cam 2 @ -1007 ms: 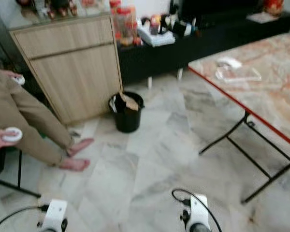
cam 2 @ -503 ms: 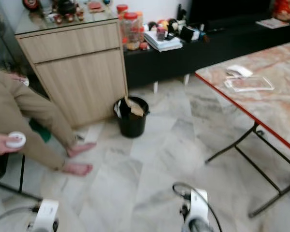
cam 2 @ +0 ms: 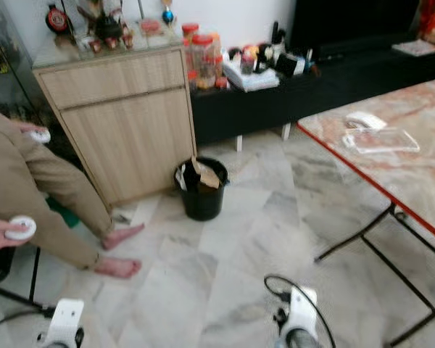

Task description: Picking trash to rubbish bin

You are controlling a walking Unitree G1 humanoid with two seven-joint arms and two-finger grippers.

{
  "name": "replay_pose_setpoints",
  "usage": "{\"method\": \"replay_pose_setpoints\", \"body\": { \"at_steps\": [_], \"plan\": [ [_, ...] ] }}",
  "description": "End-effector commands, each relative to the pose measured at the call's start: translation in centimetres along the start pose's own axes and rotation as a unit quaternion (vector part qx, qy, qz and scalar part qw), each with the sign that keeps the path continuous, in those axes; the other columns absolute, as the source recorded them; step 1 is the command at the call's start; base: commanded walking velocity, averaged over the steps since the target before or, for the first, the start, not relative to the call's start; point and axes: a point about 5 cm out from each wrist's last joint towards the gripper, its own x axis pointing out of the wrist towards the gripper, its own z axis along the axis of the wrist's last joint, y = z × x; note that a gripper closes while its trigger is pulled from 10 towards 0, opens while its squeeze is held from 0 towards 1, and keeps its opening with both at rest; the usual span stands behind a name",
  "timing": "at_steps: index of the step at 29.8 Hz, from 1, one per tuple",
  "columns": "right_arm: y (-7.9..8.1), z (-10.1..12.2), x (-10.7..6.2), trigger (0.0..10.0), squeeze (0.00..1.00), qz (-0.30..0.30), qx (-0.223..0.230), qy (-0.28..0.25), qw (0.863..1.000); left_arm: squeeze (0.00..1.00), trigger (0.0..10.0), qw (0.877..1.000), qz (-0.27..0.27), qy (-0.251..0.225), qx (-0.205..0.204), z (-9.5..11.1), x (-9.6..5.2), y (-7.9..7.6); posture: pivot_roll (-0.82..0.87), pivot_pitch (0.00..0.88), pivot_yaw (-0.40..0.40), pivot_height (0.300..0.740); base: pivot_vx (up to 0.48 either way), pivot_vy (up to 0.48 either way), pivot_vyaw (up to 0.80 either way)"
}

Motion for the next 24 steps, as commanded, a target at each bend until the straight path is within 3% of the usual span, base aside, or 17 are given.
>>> {"method": "replay_pose_setpoints", "body": {
  "at_steps": [1, 10, 12, 14, 24],
  "plan": [
    [-0.88, 0.02, -0.07, 10.0, 0.0, -0.013, 0.002, 0.0, 1.0, 0.0, 10.0, 1.0, 0.008, 0.004, -0.008, 0.07, 0.07, 0.37, 0.11, 0.082, 0.042, 0.74, 0.315, 0.0, 0.0],
    [-0.91, -0.4, -0.16, 10.0, 0.0, -0.015, 0.025, 0.003, 1.0, 0.0, 10.0, 1.0, 0.009, 0.006, -0.007, -0.16, 0.0, 0.36, 0.12, 0.094, 0.054, 0.74, 0.319, 0.0, -0.14],
    [-0.72, -0.32, -0.15, 10.0, 0.0, -0.012, 0.021, -0.001, 1.0, 0.0, 10.0, 1.0, 0.009, 0.006, -0.008, -0.12, 0.02, 0.46, 0.12, 0.1, 0.056, 0.74, 0.322, 0.0, -0.8],
    [-0.7, -0.25, -0.14, 10.0, 0.0, -0.013, 0.002, -0.003, 1.0, 0.0, 10.0, 1.0, 0.009, 0.005, -0.007, -0.08, 0.03, 0.5, 0.12, 0.102, 0.056, 0.74, 0.322, 0.0, 0.0],
    [-0.36, -0.53, -0.16, 10.0, 0.0, -0.009, 0.001, 0.003, 1.0, 0.0, 10.0, 1.0, 0.014, 0.006, -0.007, -0.25, -0.01, 0.71, 0.12, 0.097, 0.057, 0.74, 0.322, 0.0, 0.0]
  ]
}}
